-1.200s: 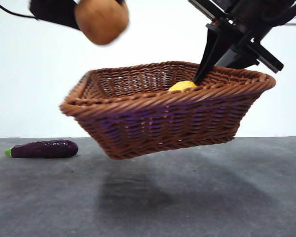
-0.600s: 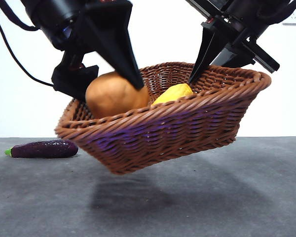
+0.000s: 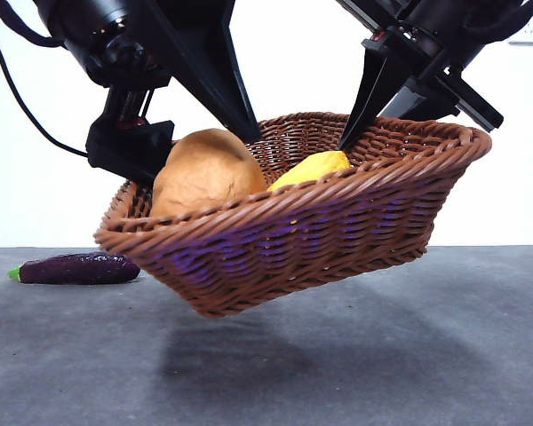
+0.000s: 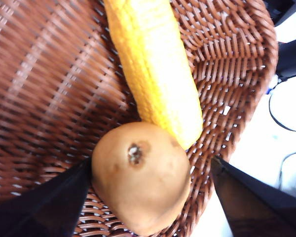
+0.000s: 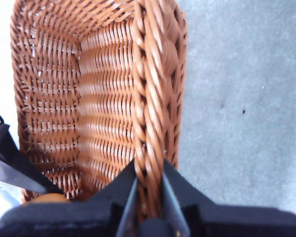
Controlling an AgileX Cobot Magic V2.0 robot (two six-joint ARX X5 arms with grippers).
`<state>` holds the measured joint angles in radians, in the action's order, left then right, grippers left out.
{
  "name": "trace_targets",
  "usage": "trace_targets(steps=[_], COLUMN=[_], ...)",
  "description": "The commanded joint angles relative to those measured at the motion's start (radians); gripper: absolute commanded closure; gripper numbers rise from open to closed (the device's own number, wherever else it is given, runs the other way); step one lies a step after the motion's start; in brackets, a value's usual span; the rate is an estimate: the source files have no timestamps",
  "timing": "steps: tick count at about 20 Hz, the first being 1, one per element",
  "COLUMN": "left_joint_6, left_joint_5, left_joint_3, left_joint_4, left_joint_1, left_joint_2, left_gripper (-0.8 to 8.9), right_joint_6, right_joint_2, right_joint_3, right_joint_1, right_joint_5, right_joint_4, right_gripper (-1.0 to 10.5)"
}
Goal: Help me put the vegetables on the table into the basket
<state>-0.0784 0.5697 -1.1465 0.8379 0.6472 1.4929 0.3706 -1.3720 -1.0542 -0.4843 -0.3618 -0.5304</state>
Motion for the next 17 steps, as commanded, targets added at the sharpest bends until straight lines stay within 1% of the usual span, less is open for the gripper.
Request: trace_targets(steps=[1, 5, 7, 8, 11, 12, 13, 15, 16, 17], left_joint_6=[-0.001, -0.002, -0.049, -0.087, -0.277, -0.336, -0.383, -0.441, -0.472, -0.517], left_joint_5=[0.007, 0.006, -0.006, -0.05, -0.278, -0.315, -0.329, -0.33, -0.328, -0.328], left_joint_3=[-0.037, -0.187, -0.283, -0.328, -0.444, -0.452, -0.452, -0.452, -0.452, -0.452], left_joint_4=[0.017, 0.052, 0.097, 0.118, 0.163, 0.163, 0.162, 0.134, 0.12, 0.108], left_joint_1=[-0.02, -0.098, -0.156, -0.184, -0.294, -0.332, -0.367, -0.433, -0.446, -0.45], left_joint_2=[-0.057, -0.152, -0.177, -0.183, -0.182, -0.182, -0.181, -0.157, -0.137, -0.114], left_gripper=[4.05, 4.05, 4.05, 4.05, 4.05, 4.05, 4.05, 4.05, 4.05, 4.05], right_joint_6=[0.017, 0.018, 0.017, 0.014, -0.002, -0.006, -0.008, -0.008, -0.01, -0.028], right_joint_2=[0.001, 0.002, 0.006, 0.013, 0.082, 0.112, 0.142, 0.201, 0.229, 0.258], right_joint_3=[0.004, 0.003, 0.002, 0.002, 0.002, 0.0, -0.002, -0.006, -0.007, -0.009], right_joint_1=[0.0, 0.0, 0.001, 0.001, 0.001, 0.003, 0.01, 0.028, 0.029, 0.032], right_joint_5=[-0.016, -0.024, -0.064, -0.066, -0.066, -0.066, -0.074, -0.113, -0.124, -0.125], right_joint_4=[0.02, 0.02, 0.021, 0.021, 0.022, 0.021, 0.021, 0.021, 0.013, -0.006], right_gripper=[9.6, 9.6, 9.6, 9.6, 9.6, 9.6, 9.6, 9.6, 9.6, 9.6])
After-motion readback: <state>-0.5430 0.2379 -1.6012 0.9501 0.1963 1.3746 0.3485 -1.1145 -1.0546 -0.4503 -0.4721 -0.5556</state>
